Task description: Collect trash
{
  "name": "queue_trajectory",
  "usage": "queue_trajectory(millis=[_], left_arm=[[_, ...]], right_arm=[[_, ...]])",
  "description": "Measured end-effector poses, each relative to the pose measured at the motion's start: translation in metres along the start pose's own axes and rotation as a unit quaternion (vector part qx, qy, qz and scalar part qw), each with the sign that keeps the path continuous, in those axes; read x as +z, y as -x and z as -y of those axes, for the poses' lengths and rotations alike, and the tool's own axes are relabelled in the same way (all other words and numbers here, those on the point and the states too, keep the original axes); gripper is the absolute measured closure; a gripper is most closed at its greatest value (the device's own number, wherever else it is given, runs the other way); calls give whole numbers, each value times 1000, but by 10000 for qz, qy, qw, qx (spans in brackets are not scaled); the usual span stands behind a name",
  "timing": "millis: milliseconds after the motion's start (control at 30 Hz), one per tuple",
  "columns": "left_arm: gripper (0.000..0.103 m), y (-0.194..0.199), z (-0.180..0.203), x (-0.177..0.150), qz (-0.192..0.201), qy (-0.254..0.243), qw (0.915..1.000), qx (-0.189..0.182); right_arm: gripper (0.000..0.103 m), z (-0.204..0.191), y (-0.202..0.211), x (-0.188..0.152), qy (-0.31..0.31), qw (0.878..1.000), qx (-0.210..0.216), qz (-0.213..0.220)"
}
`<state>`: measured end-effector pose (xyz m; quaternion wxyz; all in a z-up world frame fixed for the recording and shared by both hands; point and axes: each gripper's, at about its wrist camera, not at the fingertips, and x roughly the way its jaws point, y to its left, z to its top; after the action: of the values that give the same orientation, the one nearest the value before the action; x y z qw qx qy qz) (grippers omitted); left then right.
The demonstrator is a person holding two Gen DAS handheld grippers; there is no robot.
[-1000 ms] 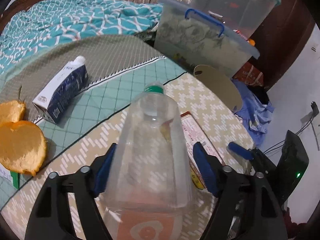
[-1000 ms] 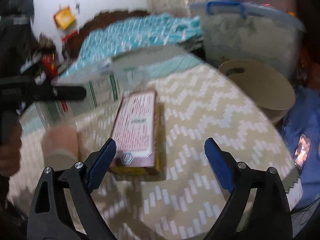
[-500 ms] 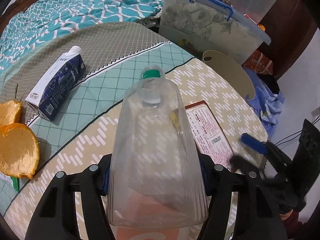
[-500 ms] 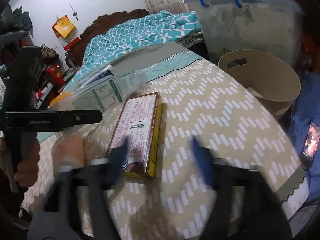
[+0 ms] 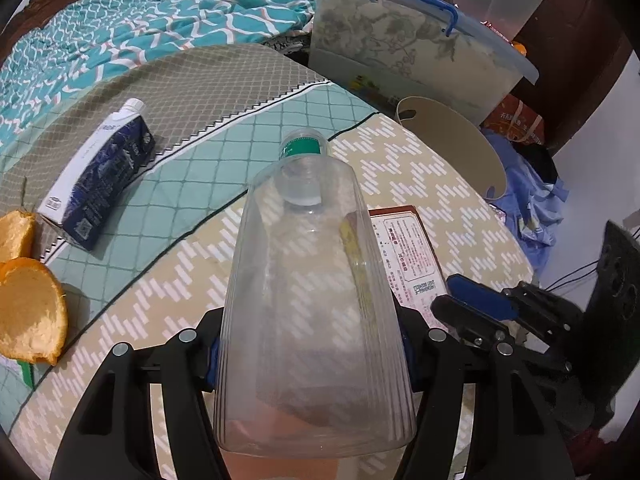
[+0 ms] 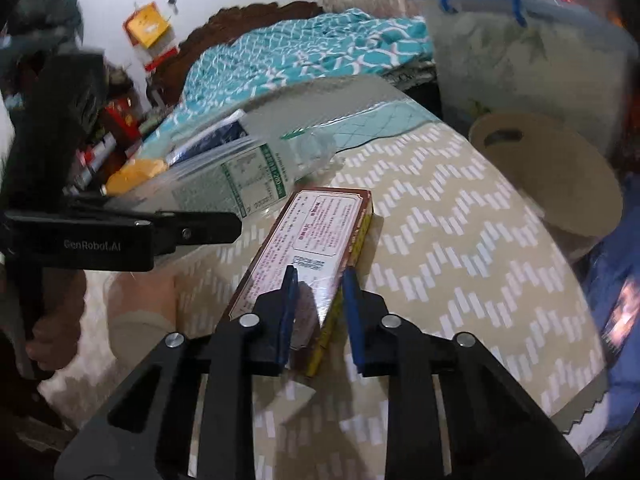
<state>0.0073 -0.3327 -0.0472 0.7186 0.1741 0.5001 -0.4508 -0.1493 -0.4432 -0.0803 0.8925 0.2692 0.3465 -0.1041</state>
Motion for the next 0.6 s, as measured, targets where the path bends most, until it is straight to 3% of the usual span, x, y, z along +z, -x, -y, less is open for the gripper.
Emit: queue_trajectory(millis=[100,200,433,500,600], left_arm=[[44,-7,6,1,-128,-6,9997,-192],[44,-17,17,1,-253,-122,9994,-225],[44,-23,30,3,-304,-253,9985,-374],[44,-24,30,3,-309,-283,9984,-387],[44,-23,27,3,-345,-270,9980,-463]], right_arm=[[72,10,6,-3,-165,9998,-64,136],[20,9,13,-9,-108,9996,-38,255],[19,-7,6,-16,305,9992,-210,123],[18,-15,1,-17,461,9980,-435,54],[11,-21,-4,-18,571,9965,-613,-23]])
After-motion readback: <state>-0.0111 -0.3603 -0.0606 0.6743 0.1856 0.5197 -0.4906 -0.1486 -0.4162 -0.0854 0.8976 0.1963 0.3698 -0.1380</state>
